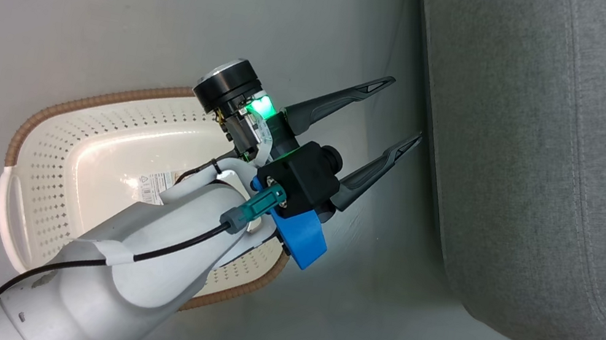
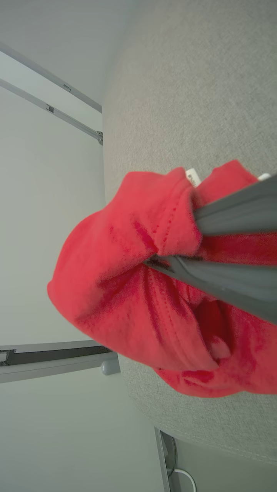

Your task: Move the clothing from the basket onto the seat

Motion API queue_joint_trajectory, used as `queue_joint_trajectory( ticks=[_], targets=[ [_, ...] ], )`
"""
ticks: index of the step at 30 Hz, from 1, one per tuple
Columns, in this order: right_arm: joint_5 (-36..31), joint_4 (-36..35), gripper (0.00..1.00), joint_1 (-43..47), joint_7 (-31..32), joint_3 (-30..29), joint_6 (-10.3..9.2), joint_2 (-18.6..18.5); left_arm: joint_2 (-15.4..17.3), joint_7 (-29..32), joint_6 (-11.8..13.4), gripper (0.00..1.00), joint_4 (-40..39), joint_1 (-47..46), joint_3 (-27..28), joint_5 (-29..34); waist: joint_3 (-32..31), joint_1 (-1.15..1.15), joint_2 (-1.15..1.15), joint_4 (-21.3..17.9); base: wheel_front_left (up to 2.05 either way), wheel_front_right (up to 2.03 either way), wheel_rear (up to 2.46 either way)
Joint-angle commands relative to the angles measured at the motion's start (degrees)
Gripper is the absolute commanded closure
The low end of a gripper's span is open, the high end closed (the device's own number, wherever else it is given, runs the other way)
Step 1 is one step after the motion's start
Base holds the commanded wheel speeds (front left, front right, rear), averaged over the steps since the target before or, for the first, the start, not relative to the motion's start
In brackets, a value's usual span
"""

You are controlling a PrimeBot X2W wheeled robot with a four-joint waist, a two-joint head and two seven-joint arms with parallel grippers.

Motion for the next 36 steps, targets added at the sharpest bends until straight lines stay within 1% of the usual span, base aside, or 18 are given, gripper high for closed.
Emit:
queue_joint_trajectory(
  ticks=[1,3,10,18,21,26,28,36],
  targets=[
    [-0.2,-0.3,0.0,0.3,0.0,-0.3,0.01,0.1,0.0,-0.2,0.1,0.0,0.1,0.0,0.1,-0.3,-0.6,-0.01,0.0,0.0,0.0,0.0,0.0],
    [-0.5,-1.0,0.0,2.0,0.0,-0.6,0.01,-0.1,-0.3,-0.3,0.5,0.0,0.3,0.6,0.3,-0.6,-1.9,-0.01,0.0,0.0,0.0,0.0,0.0],
    [-3.3,-5.4,0.0,10.9,0.0,-1.5,0.01,1.1,-1.0,-0.4,1.6,0.0,0.1,3.7,1.8,-1.9,-7.8,-0.01,0.0,-0.4,0.0,0.0,0.0],
    [-6.9,-15.8,0.0,21.5,0.0,-4.3,0.01,5.1,-1.1,-0.4,4.0,0.0,-2.3,10.3,6.6,-3.4,-15.3,-0.01,0.0,0.1,0.0,0.0,0.0],
    [-8.1,-20.4,0.0,24.5,0.0,-3.1,0.01,7.2,-1.1,-0.4,5.2,0.0,-3.3,13.5,9.3,-3.7,-18.4,-0.01,0.0,1.0,0.0,0.0,0.0],
    [-8.8,-26.3,0.0,28.3,0.0,-0.4,0.02,10.4,-1.2,-0.5,6.9,0.0,-5.3,18.6,14.8,-3.8,-23.1,-0.01,0.0,3.7,0.0,0.0,0.0],
    [-9.1,-27.9,0.0,29.6,0.0,1.1,0.01,11.4,-1.0,-0.4,7.5,0.0,-6.0,20.5,17.3,-3.5,-24.7,-0.01,0.0,4.9,0.0,0.0,0.0],
    [-9.2,-31.6,0.0,33.0,0.0,6.3,0.01,14.9,-0.8,-0.4,8.3,0.0,-7.5,27.0,27.1,-2.5,-29.5,-0.01,0.0,9.5,0.0,0.0,0.0]
  ],
)
